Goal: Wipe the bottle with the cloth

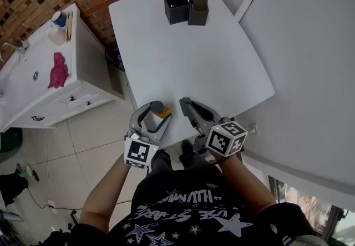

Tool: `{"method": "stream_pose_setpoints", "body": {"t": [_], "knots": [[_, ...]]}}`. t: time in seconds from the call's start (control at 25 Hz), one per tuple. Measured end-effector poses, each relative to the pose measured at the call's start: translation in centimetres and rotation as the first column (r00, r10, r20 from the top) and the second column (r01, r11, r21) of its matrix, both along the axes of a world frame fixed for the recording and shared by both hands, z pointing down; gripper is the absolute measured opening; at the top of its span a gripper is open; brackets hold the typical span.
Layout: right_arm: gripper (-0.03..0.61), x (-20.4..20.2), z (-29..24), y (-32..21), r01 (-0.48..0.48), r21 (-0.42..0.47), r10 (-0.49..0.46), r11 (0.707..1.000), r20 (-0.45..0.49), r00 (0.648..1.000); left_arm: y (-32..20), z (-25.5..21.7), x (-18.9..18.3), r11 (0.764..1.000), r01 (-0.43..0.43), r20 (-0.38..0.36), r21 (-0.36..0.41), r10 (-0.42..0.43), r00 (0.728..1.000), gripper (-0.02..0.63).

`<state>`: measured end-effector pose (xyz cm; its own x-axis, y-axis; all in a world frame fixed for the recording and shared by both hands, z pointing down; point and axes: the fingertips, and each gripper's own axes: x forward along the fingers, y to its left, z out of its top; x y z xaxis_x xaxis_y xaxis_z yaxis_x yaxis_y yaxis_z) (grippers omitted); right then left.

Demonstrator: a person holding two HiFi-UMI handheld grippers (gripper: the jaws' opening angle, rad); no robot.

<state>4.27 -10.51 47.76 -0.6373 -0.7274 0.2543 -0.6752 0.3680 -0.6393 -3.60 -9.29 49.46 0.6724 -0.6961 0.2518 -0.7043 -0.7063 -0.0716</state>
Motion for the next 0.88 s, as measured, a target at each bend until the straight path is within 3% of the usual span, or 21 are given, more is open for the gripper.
{"method": "stream_pose_setpoints", "body": {"t": [0.2, 0.4, 0.56, 0.68, 0.88], "knots": [[0.037, -1.0, -0.6, 0.0, 0.026, 0.003, -0.026, 1.000, 0.001, 1.000, 0.6, -0.1, 0.7, 0.982, -0.189, -0.010, -0.005, 0.189, 0.982, 0.252], [0.037, -1.8, -1.6, 0.2, 0.031, 0.000, -0.031, 1.000, 0.024, 0.999, 2.0, -0.8, 1.9, 0.919, -0.394, -0.026, -0.016, 0.393, 0.919, 0.250], [0.037, -1.6, -2.1, 0.2, 0.012, 0.003, -0.012, 1.000, 0.026, 1.000, 2.4, -0.6, 2.4, 0.883, -0.468, -0.035, -0.016, 0.468, 0.883, 0.250], [0.037, -1.4, -2.2, 0.1, -0.005, 0.008, 0.005, 1.000, 0.018, 1.000, 2.2, -0.5, 2.4, 0.888, -0.458, -0.045, -0.029, 0.457, 0.888, 0.253], [0.037, -1.3, -2.6, 0.3, -0.005, 0.012, 0.005, 1.000, 0.015, 1.000, 2.1, -1.0, 1.2, 0.927, -0.376, -0.023, -0.015, 0.375, 0.927, 0.281]]}}
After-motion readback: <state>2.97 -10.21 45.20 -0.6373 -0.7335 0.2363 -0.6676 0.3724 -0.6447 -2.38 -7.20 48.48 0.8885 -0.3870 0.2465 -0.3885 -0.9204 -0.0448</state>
